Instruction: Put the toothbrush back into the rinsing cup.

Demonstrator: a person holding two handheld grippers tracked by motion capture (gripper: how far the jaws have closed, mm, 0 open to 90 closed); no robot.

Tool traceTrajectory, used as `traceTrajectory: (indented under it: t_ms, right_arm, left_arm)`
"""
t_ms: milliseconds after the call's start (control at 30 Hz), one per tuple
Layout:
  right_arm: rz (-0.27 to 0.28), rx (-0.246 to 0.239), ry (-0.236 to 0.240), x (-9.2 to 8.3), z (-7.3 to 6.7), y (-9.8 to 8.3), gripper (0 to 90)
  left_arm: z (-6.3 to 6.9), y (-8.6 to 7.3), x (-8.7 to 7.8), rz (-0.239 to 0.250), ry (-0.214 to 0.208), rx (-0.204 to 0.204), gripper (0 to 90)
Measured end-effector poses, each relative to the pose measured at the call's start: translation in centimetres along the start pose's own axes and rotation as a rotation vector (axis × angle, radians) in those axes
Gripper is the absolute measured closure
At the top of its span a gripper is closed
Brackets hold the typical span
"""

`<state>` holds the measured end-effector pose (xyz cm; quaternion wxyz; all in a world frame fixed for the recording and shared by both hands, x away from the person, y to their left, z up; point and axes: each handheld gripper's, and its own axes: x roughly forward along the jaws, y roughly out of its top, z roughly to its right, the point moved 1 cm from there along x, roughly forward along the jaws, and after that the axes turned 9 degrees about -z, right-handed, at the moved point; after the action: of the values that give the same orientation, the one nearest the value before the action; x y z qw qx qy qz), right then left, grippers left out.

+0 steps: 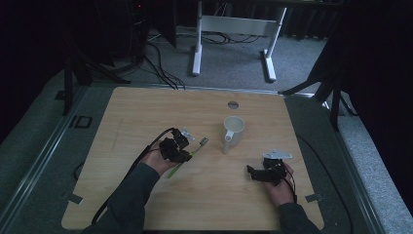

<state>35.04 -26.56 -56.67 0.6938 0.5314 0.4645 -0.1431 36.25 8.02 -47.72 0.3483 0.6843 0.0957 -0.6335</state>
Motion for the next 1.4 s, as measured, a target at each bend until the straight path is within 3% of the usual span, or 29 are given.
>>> traceTrajectory:
  t_ms: [367, 900, 1233, 1400]
  right_arm:
    - [0.001, -0.003, 0.000, 0.0, 0.0, 0.0, 15.9]
    - [0.000, 0.000, 0.000, 0.0, 0.0, 0.0, 15.9]
    - [0.000, -0.001, 0.000, 0.0, 0.0, 0.0, 16.0]
    - [0.000, 0.000, 0.000, 0.0, 0.0, 0.0, 16.0]
  left_arm:
    - [-0.1, 0.2, -0.7, 0.085, 0.024, -0.043, 82.0]
    - [0.0, 0.5, -1.0, 0.129, 0.015, -0.052, 82.0]
    - [-0.1, 0.9, -1.4, 0.201, 0.017, -0.084, 82.0]
    - [0.0, 1.0, -1.5, 0.211, 0.020, -0.084, 82.0]
